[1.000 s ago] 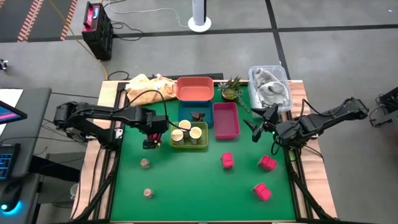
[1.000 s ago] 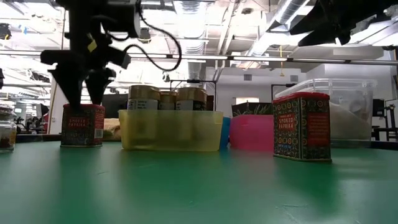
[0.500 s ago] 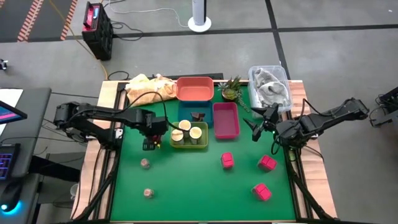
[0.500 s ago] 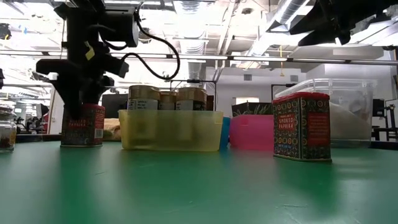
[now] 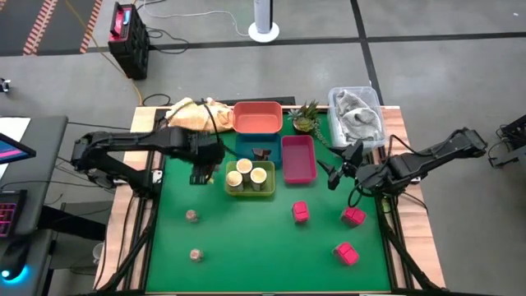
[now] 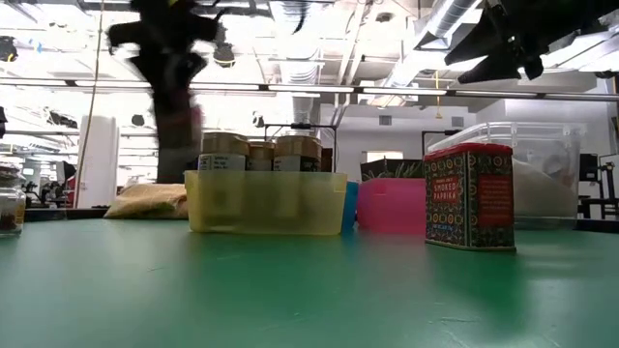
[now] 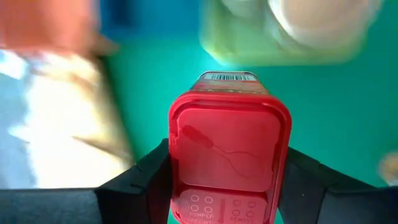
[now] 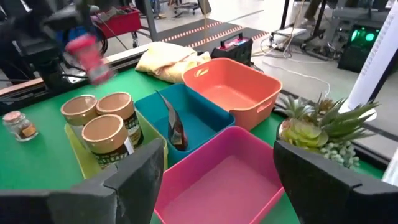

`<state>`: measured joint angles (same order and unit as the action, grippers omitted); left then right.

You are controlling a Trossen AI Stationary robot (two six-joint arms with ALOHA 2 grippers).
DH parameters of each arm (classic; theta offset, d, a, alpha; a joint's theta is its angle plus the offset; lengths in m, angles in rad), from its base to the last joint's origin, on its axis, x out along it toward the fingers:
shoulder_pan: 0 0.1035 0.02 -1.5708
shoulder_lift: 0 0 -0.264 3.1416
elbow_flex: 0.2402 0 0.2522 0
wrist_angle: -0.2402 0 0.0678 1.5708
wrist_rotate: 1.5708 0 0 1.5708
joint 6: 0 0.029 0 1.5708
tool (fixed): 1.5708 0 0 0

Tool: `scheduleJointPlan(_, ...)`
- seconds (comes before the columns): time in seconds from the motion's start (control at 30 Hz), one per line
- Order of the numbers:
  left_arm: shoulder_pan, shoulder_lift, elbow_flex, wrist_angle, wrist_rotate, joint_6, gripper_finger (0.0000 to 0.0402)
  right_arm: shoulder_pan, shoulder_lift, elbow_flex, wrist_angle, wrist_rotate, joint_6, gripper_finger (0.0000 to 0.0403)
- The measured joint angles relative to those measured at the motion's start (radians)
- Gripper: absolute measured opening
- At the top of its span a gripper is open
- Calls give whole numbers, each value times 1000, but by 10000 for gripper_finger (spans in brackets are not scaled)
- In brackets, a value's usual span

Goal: Sort spices by type
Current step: Put the left red seasoning can into the orange bin

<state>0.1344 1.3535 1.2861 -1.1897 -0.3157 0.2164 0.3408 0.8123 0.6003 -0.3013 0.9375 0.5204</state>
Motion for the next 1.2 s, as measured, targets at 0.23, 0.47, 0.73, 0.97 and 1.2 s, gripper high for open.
scheduleJointPlan(0.23,208,135,162,160,-22,213,206,0,49,0,61,-2,19,327)
scheduleJointPlan(0.47,415,367,357,237,125,368,206,0,61,1,91,-2,30,327)
scheduleJointPlan(0.73,503,597,497,284,232,417,215,-26,93,1,126,4,25,327)
scheduleJointPlan(0.97,522,720,534,285,233,419,221,-34,109,1,138,4,29,327)
scheduleJointPlan(1.2,533,729,525,287,259,336,224,-31,109,1,142,4,25,327)
